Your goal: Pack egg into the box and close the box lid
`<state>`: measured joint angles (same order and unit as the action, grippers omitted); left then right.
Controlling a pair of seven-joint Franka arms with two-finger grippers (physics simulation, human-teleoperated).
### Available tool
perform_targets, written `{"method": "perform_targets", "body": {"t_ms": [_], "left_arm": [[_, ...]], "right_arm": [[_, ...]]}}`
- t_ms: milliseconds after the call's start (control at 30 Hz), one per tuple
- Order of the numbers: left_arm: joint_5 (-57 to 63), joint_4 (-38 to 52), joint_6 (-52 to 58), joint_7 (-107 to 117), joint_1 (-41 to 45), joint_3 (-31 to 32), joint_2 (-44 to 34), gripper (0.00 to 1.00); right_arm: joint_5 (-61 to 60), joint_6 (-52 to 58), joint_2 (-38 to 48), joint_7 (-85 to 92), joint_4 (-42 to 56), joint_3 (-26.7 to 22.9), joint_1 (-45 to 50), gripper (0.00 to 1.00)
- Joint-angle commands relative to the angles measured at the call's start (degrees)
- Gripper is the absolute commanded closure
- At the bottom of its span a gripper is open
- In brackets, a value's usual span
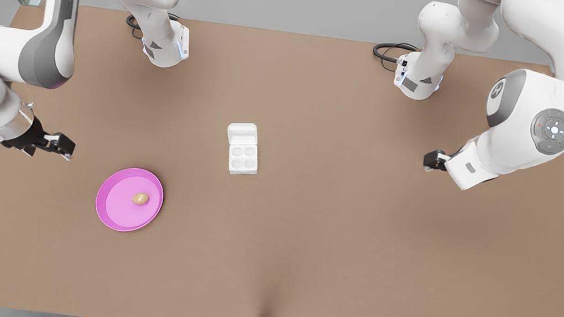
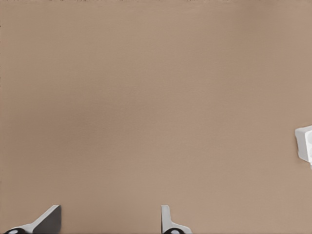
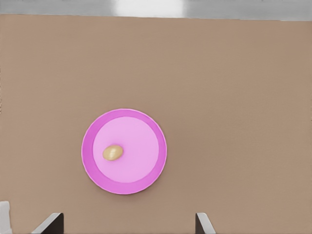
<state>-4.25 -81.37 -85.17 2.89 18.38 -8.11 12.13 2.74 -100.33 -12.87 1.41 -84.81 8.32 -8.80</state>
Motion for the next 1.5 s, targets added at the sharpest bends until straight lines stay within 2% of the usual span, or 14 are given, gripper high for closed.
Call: {"method": "perform_targets", "body": {"t_ms": [0, 133, 200, 233, 300, 433, 533, 600, 700, 1033, 1200, 1267, 1467], "left_arm": [[0.12, 1.04, -2.72, 3.09, 0.25, 0.11, 0.97, 0.00], [2.57, 1.13, -2.02, 2.82, 0.78, -0.06, 0.62, 0.00], [2.66, 0.95, -0.61, 3.08, 1.22, -0.06, 0.88, 0.00], [2.66, 0.95, -0.70, 3.09, 1.22, -0.06, 0.97, 0.00], [2.75, 0.95, -0.61, 3.35, 1.04, -0.06, 1.14, 0.00], [3.37, 0.86, -0.61, 4.49, 1.13, -0.06, 1.58, 0.00], [3.54, 0.86, -0.61, 4.49, 1.13, -0.06, 1.67, 0.00], [3.54, 0.95, 0.00, 4.58, 1.22, -0.06, 1.67, 0.00], [2.84, 1.57, -0.35, 4.76, 1.39, 0.03, 1.67, 0.00], [-2.35, 4.99, 6.86, 3.70, 1.04, 1.35, 0.18, 0.00], [-1.91, 6.57, 7.30, 3.79, 1.39, 1.61, 0.09, 0.00], [-1.82, 7.37, 7.30, 4.32, 1.39, 5.04, -0.35, 0.00], [-1.99, 7.37, 7.21, 3.88, 0.95, 4.86, -0.35, 0.00]], "right_arm": [[-0.01, -3.64, 0.04, 1.14, 0.08, 0.03, 0.10, 0.00], [-0.89, -4.25, -6.81, -1.58, 0.70, 1.78, 2.12, 0.00], [0.07, -4.61, -13.76, -3.26, 1.05, 1.96, 4.40, 0.00], [-0.01, -4.69, -19.11, -3.35, 5.79, 2.05, 4.49, 0.00], [0.07, -17.87, -27.29, -3.44, 8.26, 1.44, 7.39, 0.00], [0.16, -20.60, -25.19, -4.05, 0.53, 1.52, 7.39, 0.00], [0.16, -28.42, -24.66, -4.14, -6.33, 1.35, 8.53, 0.00], [0.16, -30.89, -16.05, -6.16, -17.58, 1.26, 10.82, 0.00], [0.51, -35.88, -10.95, -6.16, -24.09, 1.17, 7.74, 0.00], [1.92, -41.70, -18.07, -6.69, -24.18, 0.21, 7.30, 0.00], [4.56, -43.72, -20.53, -6.69, -24.00, -0.32, 7.30, 0.00], [5.08, -44.33, -21.32, -6.69, -24.09, -0.41, 7.30, 0.00], [5.61, -46.00, -23.08, -6.69, -24.00, -0.41, 7.30, 0.00]]}}
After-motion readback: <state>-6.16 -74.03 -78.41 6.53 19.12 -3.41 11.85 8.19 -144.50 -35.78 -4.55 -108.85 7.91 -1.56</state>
